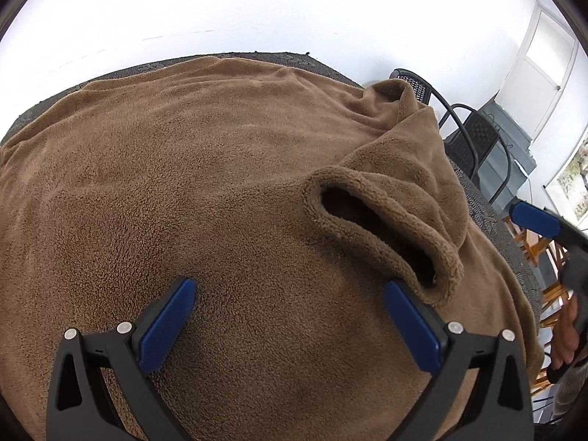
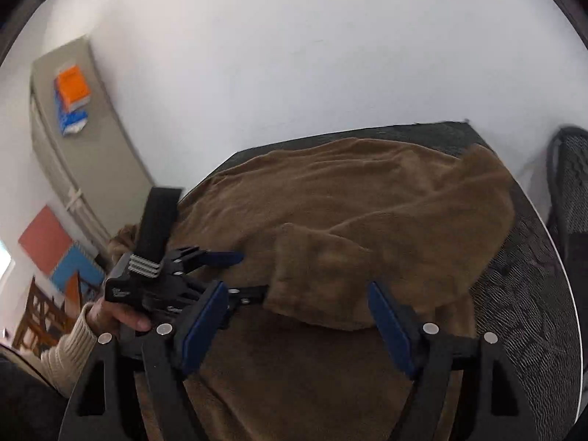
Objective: Fold clothes
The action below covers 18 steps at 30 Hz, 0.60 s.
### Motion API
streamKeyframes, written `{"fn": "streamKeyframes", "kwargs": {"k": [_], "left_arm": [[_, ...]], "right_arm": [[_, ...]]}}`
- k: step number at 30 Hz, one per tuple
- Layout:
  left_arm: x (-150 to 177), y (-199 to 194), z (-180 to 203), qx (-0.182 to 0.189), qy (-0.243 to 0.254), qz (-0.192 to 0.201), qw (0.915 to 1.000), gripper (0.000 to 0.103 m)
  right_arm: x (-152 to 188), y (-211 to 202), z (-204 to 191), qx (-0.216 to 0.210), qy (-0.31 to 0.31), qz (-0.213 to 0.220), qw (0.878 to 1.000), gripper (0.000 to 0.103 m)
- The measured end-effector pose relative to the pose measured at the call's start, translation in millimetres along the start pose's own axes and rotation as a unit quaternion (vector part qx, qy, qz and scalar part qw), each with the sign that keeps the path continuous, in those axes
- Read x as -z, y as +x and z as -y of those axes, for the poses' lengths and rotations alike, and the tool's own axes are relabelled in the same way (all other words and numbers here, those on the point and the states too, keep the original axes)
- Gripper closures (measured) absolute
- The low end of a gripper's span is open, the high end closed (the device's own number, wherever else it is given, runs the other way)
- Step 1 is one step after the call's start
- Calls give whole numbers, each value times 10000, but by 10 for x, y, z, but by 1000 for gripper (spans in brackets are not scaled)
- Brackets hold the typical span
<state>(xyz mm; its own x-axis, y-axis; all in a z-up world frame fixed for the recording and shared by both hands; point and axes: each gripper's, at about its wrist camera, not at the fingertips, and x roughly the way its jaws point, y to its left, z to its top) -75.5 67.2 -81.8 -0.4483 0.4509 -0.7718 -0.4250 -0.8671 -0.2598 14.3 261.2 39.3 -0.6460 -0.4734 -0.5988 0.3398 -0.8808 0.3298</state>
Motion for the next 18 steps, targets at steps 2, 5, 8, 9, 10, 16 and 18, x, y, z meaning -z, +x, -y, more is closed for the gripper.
{"fn": "streamKeyframes", "kwargs": {"k": [2,5,8,9,10,16,18], "left_arm": [[-19,-22,-29,5,-138,-31,9999,0],[-67,-145,-93,45,-536,-81,9985,0],[-127,-383,-136,43,-601,210,9980,0],[-144,-457,-112,-55,-422,368,9984,0],[-161,-526,-82,-163,-219,527,9982,0],[-265,-694,252,-986,1717,998,9751,6],[-303,-560,387,-1347,2408,724,9585,37]], "right_arm": [[50,-117,144,82,285,12,9996,23],[136,-188,274,163,496,-54,9986,23],[226,-107,226,178,228,-172,9994,23],[257,-66,194,168,90,-227,9996,23],[288,-25,161,157,-48,-282,9995,23],[406,136,105,22,-357,-524,9980,23],[415,132,144,-50,-236,-485,9985,23]]}}
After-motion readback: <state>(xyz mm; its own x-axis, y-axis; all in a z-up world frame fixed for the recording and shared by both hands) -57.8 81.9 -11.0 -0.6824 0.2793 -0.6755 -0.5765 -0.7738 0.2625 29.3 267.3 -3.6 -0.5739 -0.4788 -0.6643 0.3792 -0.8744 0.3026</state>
